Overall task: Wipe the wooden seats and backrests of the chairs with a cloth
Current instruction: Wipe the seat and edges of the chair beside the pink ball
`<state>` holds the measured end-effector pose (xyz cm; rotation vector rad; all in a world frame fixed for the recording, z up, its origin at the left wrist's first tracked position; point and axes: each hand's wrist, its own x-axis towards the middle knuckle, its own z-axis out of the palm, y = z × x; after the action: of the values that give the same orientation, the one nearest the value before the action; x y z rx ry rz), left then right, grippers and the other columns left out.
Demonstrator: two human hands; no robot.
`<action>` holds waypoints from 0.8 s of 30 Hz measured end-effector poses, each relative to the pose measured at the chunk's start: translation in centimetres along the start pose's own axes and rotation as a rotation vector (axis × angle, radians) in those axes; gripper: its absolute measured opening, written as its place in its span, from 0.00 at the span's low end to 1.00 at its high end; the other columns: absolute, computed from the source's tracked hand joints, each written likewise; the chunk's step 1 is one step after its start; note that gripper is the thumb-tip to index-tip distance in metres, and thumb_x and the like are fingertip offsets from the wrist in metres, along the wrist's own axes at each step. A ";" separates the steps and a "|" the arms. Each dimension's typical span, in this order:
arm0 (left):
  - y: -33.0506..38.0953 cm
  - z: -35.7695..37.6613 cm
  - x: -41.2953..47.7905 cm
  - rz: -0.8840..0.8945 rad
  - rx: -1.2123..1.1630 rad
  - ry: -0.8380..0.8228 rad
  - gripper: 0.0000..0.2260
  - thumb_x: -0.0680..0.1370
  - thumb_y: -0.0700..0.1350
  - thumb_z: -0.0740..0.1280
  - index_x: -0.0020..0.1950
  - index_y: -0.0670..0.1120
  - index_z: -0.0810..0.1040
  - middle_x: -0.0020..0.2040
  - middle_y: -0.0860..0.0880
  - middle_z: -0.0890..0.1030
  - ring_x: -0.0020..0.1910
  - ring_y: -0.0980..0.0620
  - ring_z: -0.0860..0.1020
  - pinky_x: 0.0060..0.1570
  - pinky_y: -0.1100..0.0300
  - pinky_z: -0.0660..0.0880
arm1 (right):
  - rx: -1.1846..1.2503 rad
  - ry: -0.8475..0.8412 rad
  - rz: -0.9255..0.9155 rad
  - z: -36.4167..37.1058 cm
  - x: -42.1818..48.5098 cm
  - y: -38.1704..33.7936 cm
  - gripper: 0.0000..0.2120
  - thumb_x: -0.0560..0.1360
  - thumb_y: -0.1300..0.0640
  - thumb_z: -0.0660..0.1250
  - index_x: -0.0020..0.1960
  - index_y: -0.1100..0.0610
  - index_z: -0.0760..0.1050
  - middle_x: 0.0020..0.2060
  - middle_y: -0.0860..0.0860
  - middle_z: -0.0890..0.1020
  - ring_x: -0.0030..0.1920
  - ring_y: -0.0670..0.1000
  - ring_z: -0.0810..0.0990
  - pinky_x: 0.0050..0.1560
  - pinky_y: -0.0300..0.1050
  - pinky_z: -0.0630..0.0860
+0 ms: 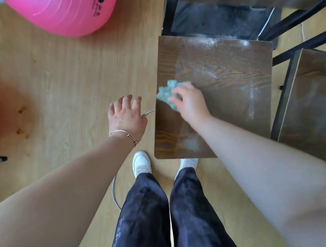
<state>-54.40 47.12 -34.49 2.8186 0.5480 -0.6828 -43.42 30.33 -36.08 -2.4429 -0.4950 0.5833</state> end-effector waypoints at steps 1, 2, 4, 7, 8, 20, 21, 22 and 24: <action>0.3 -0.3 0.5 -0.001 -0.002 0.011 0.24 0.79 0.53 0.59 0.74 0.51 0.60 0.74 0.46 0.63 0.72 0.42 0.59 0.71 0.45 0.56 | 0.007 0.045 0.039 -1.2 2.7 -0.2 0.08 0.75 0.55 0.70 0.48 0.60 0.80 0.50 0.56 0.79 0.48 0.54 0.78 0.46 0.39 0.67; 0.6 -0.7 1.0 -0.002 -0.003 0.022 0.24 0.79 0.53 0.59 0.74 0.51 0.60 0.74 0.46 0.63 0.72 0.42 0.59 0.72 0.45 0.56 | -0.001 0.089 0.081 -2.4 5.3 -0.4 0.09 0.76 0.53 0.69 0.48 0.58 0.79 0.51 0.53 0.79 0.47 0.51 0.77 0.45 0.37 0.68; 1.1 -1.3 2.0 -0.006 -0.007 0.042 0.24 0.79 0.53 0.58 0.74 0.51 0.60 0.74 0.46 0.63 0.72 0.42 0.59 0.72 0.45 0.55 | -0.039 0.164 0.139 -4.6 9.7 -0.8 0.09 0.77 0.49 0.67 0.48 0.55 0.77 0.51 0.50 0.78 0.47 0.48 0.77 0.42 0.36 0.69; 1.6 -2.0 3.1 -0.019 -0.015 0.065 0.24 0.79 0.53 0.58 0.75 0.52 0.59 0.74 0.47 0.62 0.72 0.42 0.59 0.73 0.45 0.55 | -0.124 0.178 0.174 -5.9 13.8 -1.0 0.12 0.76 0.47 0.67 0.50 0.55 0.77 0.50 0.51 0.79 0.48 0.49 0.77 0.46 0.42 0.75; 1.8 -2.1 3.3 -0.024 -0.019 0.069 0.24 0.79 0.53 0.58 0.75 0.52 0.59 0.74 0.47 0.62 0.73 0.43 0.59 0.73 0.45 0.55 | -0.169 0.151 0.181 -5.8 14.3 -0.9 0.13 0.77 0.46 0.67 0.52 0.55 0.77 0.50 0.51 0.80 0.48 0.50 0.78 0.47 0.44 0.77; 1.1 -1.9 1.1 -0.056 -0.030 0.040 0.24 0.79 0.54 0.58 0.74 0.52 0.61 0.73 0.46 0.64 0.73 0.43 0.58 0.72 0.44 0.55 | -0.334 -0.149 0.096 -1.7 3.8 -0.4 0.14 0.79 0.50 0.60 0.47 0.58 0.79 0.48 0.56 0.81 0.49 0.58 0.78 0.45 0.46 0.73; 1.1 -1.7 0.7 -0.050 -0.028 0.033 0.24 0.79 0.54 0.58 0.74 0.51 0.61 0.73 0.46 0.64 0.73 0.43 0.58 0.72 0.44 0.55 | -0.322 -0.171 0.090 -1.3 2.2 -0.3 0.14 0.79 0.50 0.61 0.46 0.59 0.78 0.48 0.56 0.80 0.49 0.58 0.78 0.45 0.47 0.73; 1.2 -1.6 0.2 -0.042 -0.023 0.025 0.24 0.79 0.54 0.58 0.74 0.51 0.61 0.73 0.46 0.64 0.73 0.42 0.58 0.72 0.44 0.56 | -0.313 -0.190 0.084 -0.9 0.6 -0.2 0.14 0.79 0.50 0.61 0.45 0.59 0.78 0.48 0.56 0.79 0.48 0.58 0.77 0.44 0.47 0.73; 1.5 -1.1 -0.8 -0.015 -0.017 0.013 0.24 0.79 0.54 0.59 0.74 0.51 0.62 0.73 0.46 0.64 0.72 0.42 0.59 0.72 0.44 0.56 | -0.305 -0.214 0.076 0.1 -2.5 0.0 0.14 0.80 0.51 0.61 0.46 0.60 0.77 0.47 0.54 0.77 0.47 0.57 0.77 0.42 0.46 0.71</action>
<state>-54.07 45.83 -33.01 2.8075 0.5745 -0.6598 -45.61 29.18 -35.45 -2.7107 -0.6178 0.8622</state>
